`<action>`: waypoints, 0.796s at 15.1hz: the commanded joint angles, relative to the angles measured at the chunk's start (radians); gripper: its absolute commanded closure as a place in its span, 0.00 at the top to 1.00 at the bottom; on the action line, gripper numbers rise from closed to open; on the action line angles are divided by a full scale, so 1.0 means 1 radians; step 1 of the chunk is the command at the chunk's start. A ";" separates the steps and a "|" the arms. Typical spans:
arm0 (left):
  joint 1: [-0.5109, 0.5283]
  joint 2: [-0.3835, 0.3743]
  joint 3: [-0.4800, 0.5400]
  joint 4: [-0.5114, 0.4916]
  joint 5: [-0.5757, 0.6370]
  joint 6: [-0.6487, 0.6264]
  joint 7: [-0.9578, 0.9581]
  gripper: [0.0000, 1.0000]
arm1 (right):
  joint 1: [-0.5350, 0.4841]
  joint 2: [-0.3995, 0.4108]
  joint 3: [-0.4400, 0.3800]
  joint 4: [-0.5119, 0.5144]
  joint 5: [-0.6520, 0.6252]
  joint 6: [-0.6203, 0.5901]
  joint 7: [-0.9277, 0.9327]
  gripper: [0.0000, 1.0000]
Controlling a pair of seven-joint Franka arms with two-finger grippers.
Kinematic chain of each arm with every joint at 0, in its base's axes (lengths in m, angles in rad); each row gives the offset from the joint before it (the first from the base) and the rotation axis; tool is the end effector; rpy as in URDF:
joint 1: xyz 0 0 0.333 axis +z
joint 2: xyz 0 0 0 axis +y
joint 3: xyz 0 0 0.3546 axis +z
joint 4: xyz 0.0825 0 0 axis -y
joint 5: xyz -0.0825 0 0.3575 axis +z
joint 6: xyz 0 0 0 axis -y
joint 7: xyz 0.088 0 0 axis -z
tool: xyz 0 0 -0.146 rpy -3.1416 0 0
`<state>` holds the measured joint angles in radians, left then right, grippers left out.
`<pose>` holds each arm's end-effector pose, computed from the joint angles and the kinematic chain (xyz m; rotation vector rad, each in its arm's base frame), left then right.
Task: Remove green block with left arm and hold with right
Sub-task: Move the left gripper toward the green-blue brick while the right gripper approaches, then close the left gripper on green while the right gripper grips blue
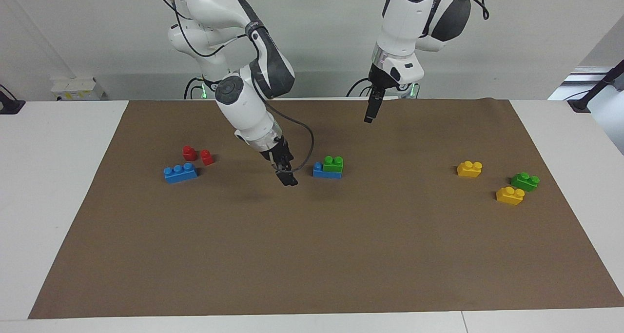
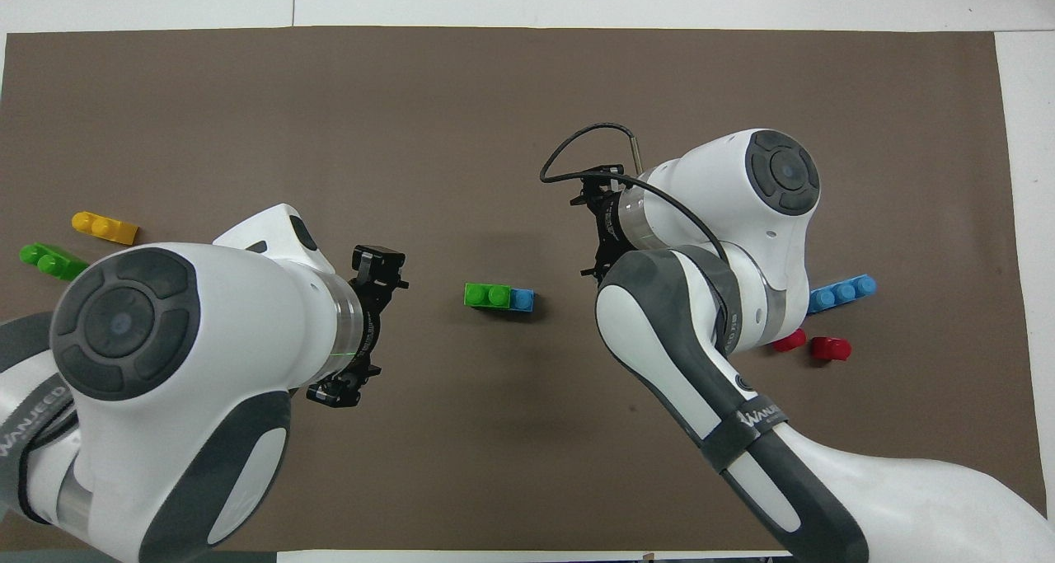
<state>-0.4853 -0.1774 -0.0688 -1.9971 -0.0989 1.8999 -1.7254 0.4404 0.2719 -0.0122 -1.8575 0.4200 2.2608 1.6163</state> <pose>0.4057 -0.2663 0.5502 2.5038 1.7132 -0.0633 0.5638 0.2833 0.4038 -2.1379 1.8672 0.3157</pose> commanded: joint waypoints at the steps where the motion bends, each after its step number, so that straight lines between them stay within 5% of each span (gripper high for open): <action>1: -0.047 0.024 0.018 -0.032 -0.015 0.068 -0.101 1.00 | 0.035 0.001 0.000 -0.020 0.026 0.022 0.037 0.99; 12: -0.078 0.239 0.018 -0.014 -0.004 0.257 -0.313 1.00 | 0.127 0.044 0.000 -0.111 0.141 0.192 0.053 0.99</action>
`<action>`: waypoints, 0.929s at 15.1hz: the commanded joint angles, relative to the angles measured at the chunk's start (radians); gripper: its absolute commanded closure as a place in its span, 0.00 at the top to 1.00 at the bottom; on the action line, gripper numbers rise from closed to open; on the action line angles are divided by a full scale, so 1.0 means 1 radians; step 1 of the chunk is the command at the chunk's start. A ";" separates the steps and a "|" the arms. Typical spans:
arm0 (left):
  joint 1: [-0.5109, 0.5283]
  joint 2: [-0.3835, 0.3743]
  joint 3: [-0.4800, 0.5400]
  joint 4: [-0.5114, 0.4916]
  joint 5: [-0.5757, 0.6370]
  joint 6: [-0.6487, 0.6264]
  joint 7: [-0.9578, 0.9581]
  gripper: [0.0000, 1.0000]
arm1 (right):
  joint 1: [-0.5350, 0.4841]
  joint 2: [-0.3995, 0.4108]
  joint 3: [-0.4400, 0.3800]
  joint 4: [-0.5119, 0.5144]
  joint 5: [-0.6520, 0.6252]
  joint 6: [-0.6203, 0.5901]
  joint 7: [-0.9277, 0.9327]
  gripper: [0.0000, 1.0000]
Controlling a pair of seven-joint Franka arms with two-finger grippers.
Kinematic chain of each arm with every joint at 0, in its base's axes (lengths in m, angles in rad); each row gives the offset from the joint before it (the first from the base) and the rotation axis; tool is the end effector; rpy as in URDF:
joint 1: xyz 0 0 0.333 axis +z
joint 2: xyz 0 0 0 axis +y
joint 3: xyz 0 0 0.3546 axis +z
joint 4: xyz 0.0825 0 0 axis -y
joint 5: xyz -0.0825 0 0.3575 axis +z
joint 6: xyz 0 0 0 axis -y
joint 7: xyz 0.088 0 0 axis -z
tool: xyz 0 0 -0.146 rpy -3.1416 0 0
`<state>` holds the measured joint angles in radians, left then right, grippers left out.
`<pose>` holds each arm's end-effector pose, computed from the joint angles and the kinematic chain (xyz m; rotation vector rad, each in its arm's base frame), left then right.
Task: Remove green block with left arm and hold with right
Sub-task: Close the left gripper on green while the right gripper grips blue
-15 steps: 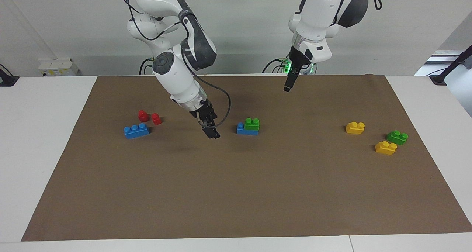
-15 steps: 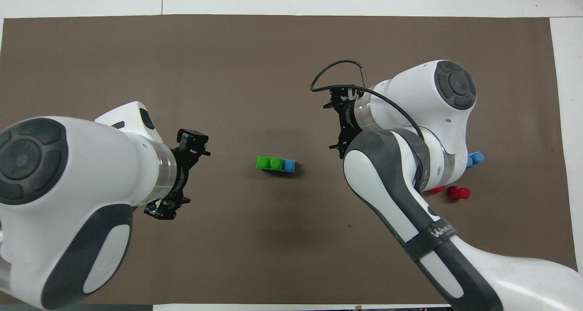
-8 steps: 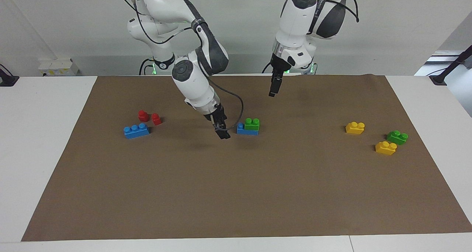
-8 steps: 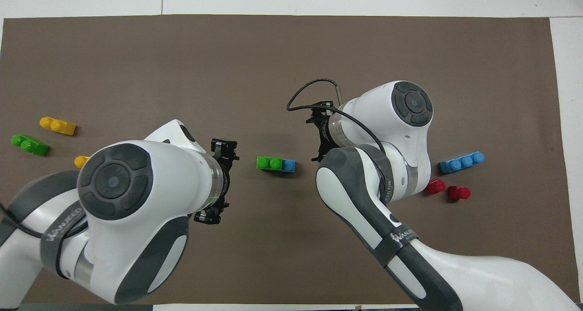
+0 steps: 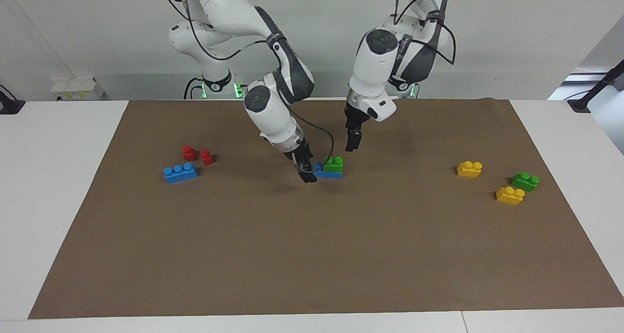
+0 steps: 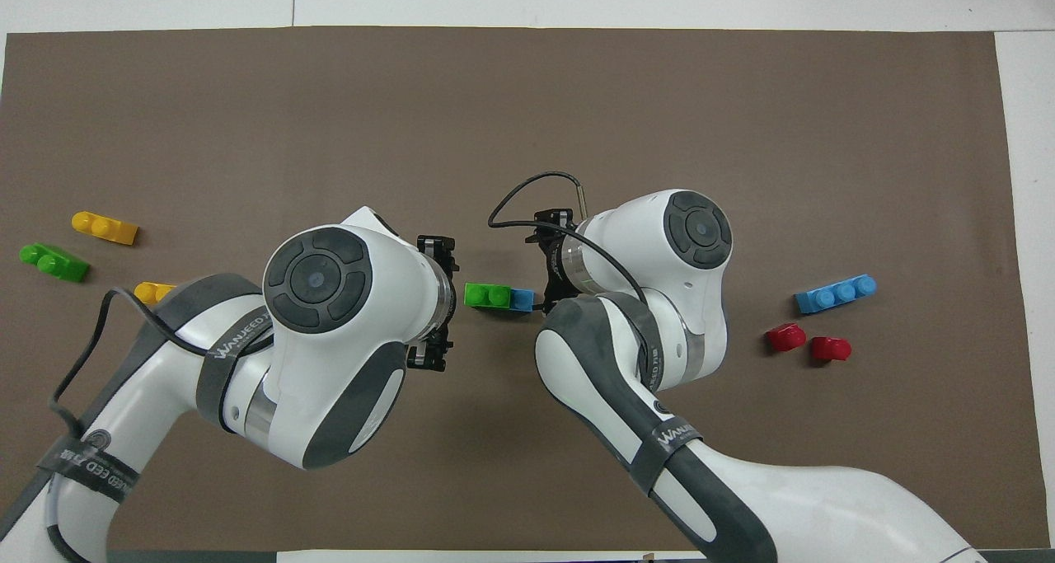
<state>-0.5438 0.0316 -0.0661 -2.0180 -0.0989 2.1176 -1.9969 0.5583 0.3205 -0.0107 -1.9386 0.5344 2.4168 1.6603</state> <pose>0.4440 -0.3194 0.4540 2.2981 2.0068 -0.1026 0.5304 0.3424 0.3531 -2.0659 1.9024 0.3843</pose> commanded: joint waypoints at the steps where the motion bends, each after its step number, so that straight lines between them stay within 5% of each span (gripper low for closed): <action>1: -0.019 0.045 0.015 0.007 -0.002 0.054 -0.049 1.00 | 0.009 -0.004 0.000 -0.034 0.027 0.038 0.007 0.99; 14: -0.048 0.177 0.015 0.018 0.071 0.146 -0.215 1.00 | 0.055 0.009 0.000 -0.094 0.047 0.129 0.006 0.99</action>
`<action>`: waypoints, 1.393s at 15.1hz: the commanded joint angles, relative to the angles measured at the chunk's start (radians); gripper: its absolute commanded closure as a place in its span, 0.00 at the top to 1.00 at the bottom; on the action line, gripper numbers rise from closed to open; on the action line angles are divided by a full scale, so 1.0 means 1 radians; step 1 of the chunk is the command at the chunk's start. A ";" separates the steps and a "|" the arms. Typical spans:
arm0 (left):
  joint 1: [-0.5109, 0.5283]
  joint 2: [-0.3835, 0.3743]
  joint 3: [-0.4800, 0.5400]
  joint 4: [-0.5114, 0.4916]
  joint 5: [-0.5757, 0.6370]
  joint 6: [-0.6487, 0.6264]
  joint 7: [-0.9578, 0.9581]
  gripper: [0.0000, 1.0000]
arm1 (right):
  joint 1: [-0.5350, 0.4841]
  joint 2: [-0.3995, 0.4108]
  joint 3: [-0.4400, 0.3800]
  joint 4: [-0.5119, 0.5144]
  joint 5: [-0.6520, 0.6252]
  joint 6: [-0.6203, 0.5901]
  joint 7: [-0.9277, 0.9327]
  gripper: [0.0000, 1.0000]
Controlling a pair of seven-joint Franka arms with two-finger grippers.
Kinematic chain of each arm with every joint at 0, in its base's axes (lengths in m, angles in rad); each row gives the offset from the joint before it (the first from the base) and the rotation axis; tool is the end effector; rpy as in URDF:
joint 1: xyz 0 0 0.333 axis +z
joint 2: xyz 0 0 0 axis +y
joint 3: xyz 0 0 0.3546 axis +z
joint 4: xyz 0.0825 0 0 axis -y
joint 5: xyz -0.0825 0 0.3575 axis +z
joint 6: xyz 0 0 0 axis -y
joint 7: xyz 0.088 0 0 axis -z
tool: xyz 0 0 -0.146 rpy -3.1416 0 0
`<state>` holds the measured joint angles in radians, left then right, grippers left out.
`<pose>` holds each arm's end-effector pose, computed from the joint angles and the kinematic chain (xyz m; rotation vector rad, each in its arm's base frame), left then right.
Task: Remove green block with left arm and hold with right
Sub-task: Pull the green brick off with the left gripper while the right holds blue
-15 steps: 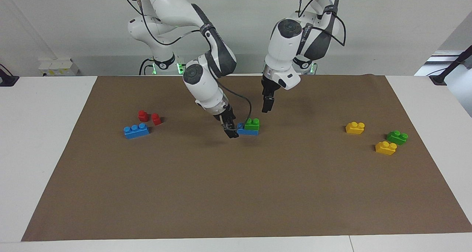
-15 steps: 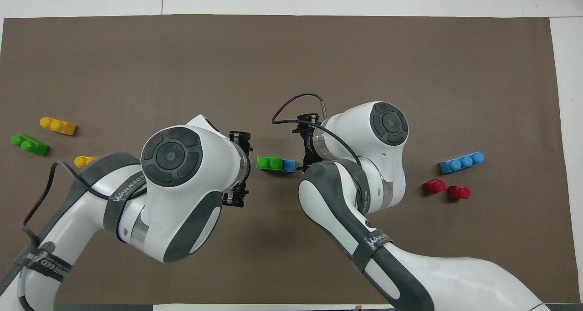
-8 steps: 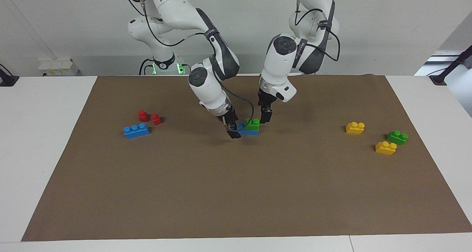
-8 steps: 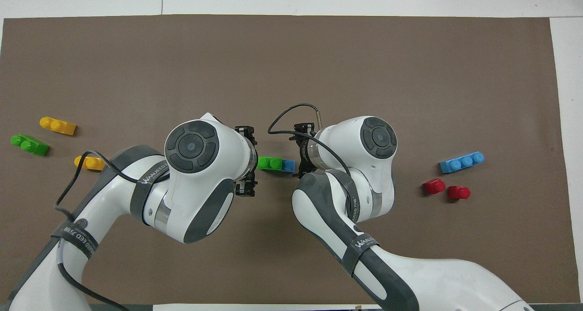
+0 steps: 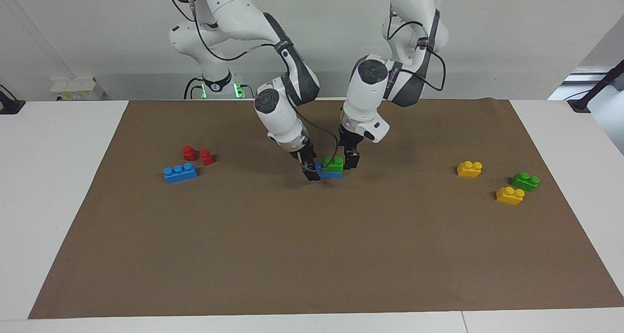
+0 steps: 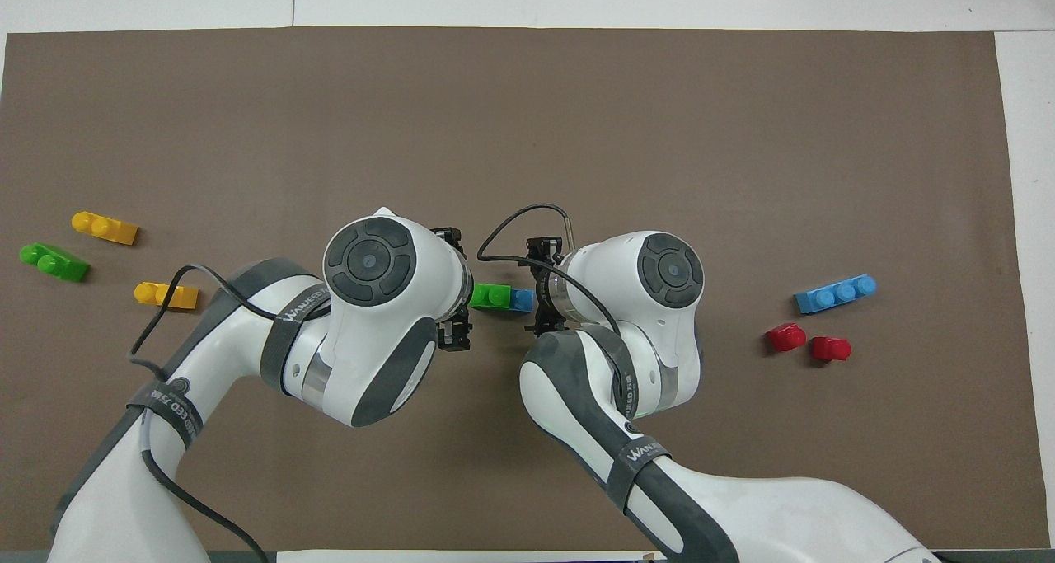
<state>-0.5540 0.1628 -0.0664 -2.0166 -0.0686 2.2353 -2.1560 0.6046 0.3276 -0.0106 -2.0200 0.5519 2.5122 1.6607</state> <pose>0.4665 -0.3370 0.3923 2.1658 2.1806 -0.0840 0.5070 0.3522 0.3224 -2.0754 1.9134 0.3603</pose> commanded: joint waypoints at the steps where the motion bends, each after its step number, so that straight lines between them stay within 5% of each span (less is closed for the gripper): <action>1: -0.038 0.053 0.016 0.019 0.046 0.039 -0.059 1.00 | 0.012 0.004 0.000 -0.014 0.029 0.039 0.005 0.97; 5: -0.038 0.063 0.016 0.016 0.052 0.043 -0.061 1.00 | 0.012 0.004 0.000 -0.034 0.031 0.066 0.004 0.79; 11: -0.038 0.072 0.016 0.016 0.053 0.050 -0.061 1.00 | 0.009 0.005 -0.002 -0.034 0.068 0.071 0.001 0.04; 17: -0.040 0.072 0.016 0.013 0.053 0.050 -0.061 0.97 | 0.007 0.005 -0.002 -0.033 0.069 0.074 -0.012 0.00; 21: -0.053 0.072 0.016 0.012 0.053 0.056 -0.067 0.52 | 0.003 0.007 -0.002 -0.033 0.069 0.074 -0.021 0.00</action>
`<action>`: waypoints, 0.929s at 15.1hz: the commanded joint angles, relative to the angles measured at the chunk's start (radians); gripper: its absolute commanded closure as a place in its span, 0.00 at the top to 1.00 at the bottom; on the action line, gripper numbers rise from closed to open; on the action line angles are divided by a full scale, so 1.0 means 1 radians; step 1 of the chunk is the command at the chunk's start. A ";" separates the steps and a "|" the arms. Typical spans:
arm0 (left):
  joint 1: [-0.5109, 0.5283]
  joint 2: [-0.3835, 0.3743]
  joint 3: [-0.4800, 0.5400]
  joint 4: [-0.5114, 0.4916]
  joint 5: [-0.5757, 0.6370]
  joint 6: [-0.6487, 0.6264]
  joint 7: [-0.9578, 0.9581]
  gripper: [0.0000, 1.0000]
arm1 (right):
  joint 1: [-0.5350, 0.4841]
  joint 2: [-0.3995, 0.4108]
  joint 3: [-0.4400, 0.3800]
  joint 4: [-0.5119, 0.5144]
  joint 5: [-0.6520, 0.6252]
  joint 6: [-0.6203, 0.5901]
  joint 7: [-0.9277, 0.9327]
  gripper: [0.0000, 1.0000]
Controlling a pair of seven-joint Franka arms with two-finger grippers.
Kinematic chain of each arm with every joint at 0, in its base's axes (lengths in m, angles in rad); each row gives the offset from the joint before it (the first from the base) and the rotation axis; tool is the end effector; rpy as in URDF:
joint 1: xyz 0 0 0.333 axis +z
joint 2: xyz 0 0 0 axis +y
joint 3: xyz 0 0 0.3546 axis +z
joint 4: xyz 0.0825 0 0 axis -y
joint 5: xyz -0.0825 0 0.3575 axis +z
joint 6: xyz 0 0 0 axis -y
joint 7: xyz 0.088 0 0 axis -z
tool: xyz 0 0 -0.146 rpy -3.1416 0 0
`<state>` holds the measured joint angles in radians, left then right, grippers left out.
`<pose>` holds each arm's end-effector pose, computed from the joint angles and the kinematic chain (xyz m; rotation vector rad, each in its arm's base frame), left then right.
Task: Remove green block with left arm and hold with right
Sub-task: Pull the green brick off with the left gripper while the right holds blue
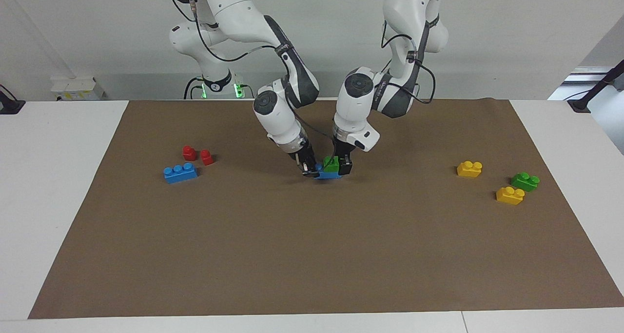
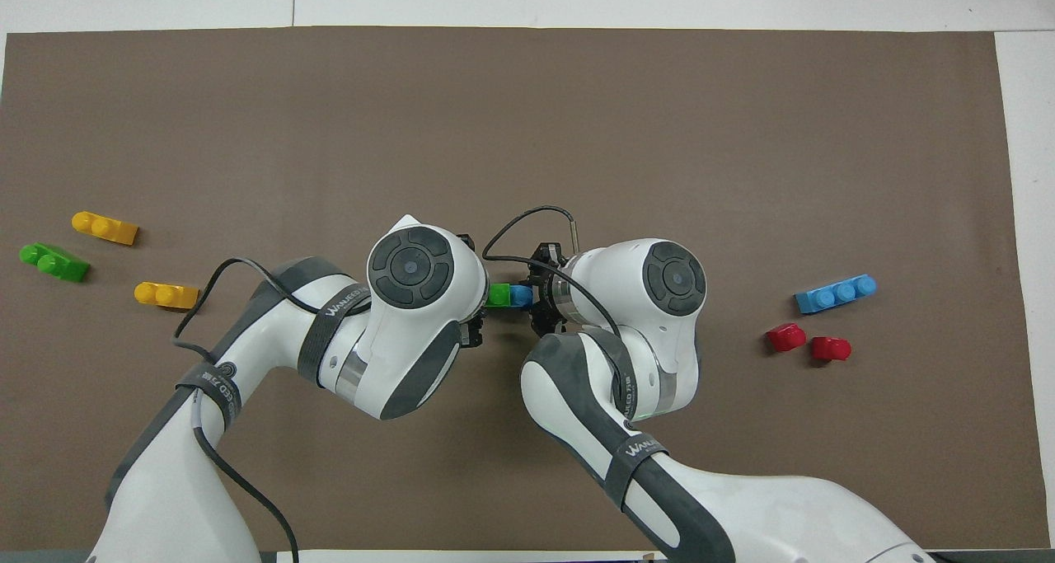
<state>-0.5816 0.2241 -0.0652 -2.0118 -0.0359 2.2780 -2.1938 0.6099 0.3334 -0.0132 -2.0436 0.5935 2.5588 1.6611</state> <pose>0.4669 -0.3533 0.3628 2.1860 2.1879 -0.0547 0.5062 0.3490 0.3133 -2.0196 1.9469 0.3601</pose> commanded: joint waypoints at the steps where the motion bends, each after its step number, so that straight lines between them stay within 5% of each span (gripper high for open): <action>1: -0.027 0.011 0.015 0.005 0.021 0.020 -0.029 0.33 | -0.002 0.001 0.001 -0.009 0.028 0.028 -0.021 0.00; 3: -0.030 0.011 0.015 0.005 0.021 0.026 -0.030 0.00 | -0.002 0.001 0.001 -0.009 0.028 0.028 -0.024 0.00; 14: 0.016 -0.080 0.021 0.025 0.021 -0.070 -0.015 0.00 | -0.006 0.001 -0.001 -0.006 0.028 0.029 -0.041 0.00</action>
<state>-0.5896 0.1969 -0.0570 -1.9968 -0.0303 2.2697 -2.2037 0.6090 0.3335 -0.0144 -2.0385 0.5935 2.5772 1.6570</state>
